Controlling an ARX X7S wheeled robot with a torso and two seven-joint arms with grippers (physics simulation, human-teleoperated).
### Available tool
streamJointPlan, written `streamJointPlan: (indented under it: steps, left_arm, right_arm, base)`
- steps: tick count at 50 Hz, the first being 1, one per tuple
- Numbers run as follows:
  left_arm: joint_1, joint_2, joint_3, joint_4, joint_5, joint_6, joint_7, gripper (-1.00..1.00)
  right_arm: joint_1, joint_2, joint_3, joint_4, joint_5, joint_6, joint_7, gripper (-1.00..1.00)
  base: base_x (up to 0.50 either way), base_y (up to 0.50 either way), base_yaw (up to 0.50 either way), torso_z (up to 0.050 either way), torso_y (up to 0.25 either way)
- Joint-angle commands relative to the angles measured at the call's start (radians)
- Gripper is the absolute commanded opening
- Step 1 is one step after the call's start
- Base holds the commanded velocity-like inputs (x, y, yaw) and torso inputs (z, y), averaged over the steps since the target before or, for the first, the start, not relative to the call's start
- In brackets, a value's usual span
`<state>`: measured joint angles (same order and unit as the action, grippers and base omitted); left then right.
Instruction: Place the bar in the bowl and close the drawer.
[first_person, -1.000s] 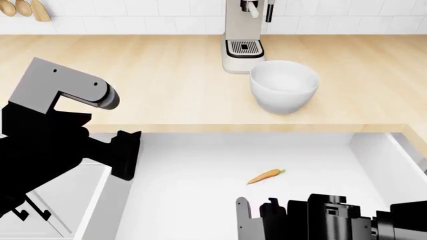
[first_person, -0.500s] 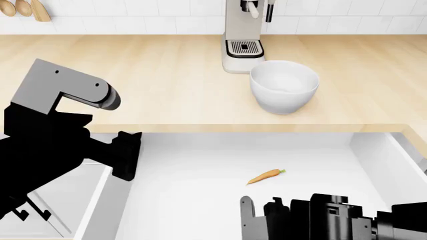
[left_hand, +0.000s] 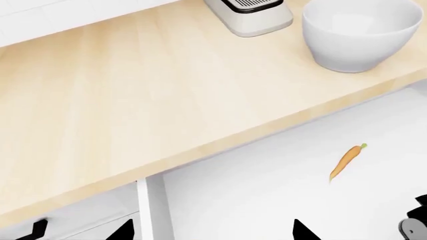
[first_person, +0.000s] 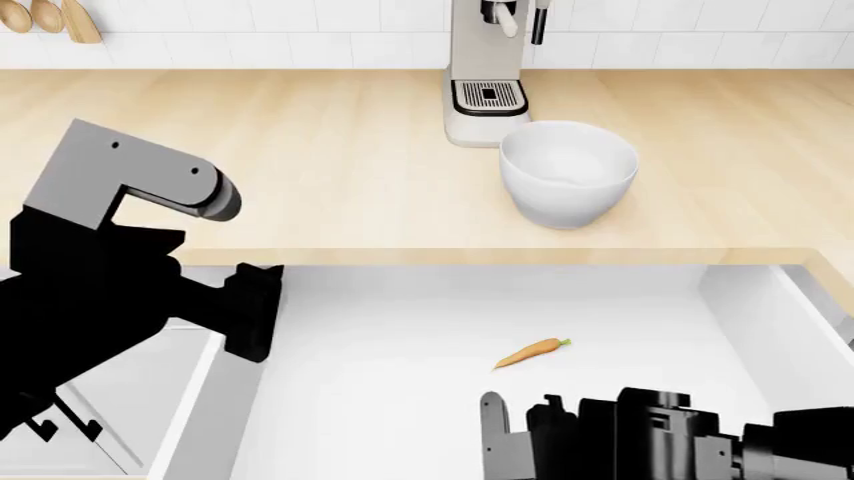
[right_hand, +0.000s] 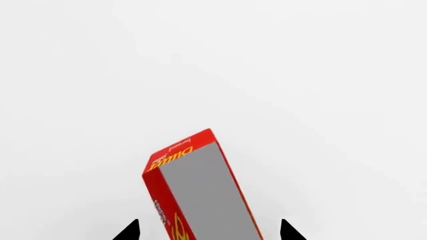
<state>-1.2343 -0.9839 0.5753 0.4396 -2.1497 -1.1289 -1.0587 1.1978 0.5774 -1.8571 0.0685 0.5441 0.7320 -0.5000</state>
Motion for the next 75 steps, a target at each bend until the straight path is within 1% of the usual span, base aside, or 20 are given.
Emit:
streamJointPlan:
  steps: [1,6,7,27,33,46,54,61,68,75]
  left_arm:
    - [0.002,-0.003,0.002,0.001,0.004,0.003,0.005,1.0]
    - [0.002,-0.005,0.003,0.001,0.004,0.004,0.006,1.0]
    - [0.002,-0.005,0.003,0.001,0.004,0.004,0.006,1.0]
    - [-0.004,-0.012,0.009,0.005,-0.004,0.012,0.0,1.0]
    - [-0.008,-0.016,0.009,0.008,-0.009,0.015,-0.002,1.0]
    - [-0.007,-0.024,0.007,0.008,-0.01,0.02,0.004,1.0]
    - [-0.012,-0.028,0.007,0.01,-0.014,0.023,0.002,1.0]
    - [-0.037,-0.028,0.013,0.01,-0.04,0.024,-0.014,1.0]
    - [-0.1,-0.026,0.017,-0.028,-0.086,0.014,-0.022,1.0]
    - [-0.236,0.011,0.043,-0.146,-0.122,-0.029,-0.039,1.0]
  right_arm:
    - [-0.016,-0.016,-0.002,0.042,-0.011,-0.027,-0.01,1.0]
    - [-0.017,-0.019,-0.007,0.043,-0.011,-0.026,-0.018,1.0]
    - [-0.017,-0.018,-0.007,0.042,-0.011,-0.027,-0.019,-1.0]
    - [0.008,0.008,-0.01,-0.03,-0.011,0.015,0.0,-1.0]
    - [0.049,0.029,-0.015,-0.11,0.005,0.082,0.002,-1.0]
    - [0.142,0.104,0.031,-0.304,0.052,0.178,0.046,-1.0]
    - [0.243,0.176,0.097,-0.475,0.136,0.304,0.078,-1.0]
    - [0.345,0.235,0.186,-0.62,0.228,0.411,0.116,-1.0]
    - [0.452,0.274,0.31,-0.721,0.359,0.517,0.146,-1.0]
    - [0.565,0.268,0.435,-0.708,0.473,0.592,0.154,-1.0]
  base:
    - [0.0,0.0,0.0,0.0,0.0]
    - [0.0,0.0,0.0,0.0,0.0]
    - [0.0,0.0,0.0,0.0,0.0]
    - [0.0,0.0,0.0,0.0,0.0]
    - [0.0,0.0,0.0,0.0,0.0]
    - [0.0,0.0,0.0,0.0,0.0]
    - [0.0,0.0,0.0,0.0,0.0]
    - [0.0,0.0,0.0,0.0,0.0]
    - [0.0,0.0,0.0,0.0,0.0]
    - [0.0,0.0,0.0,0.0,0.0]
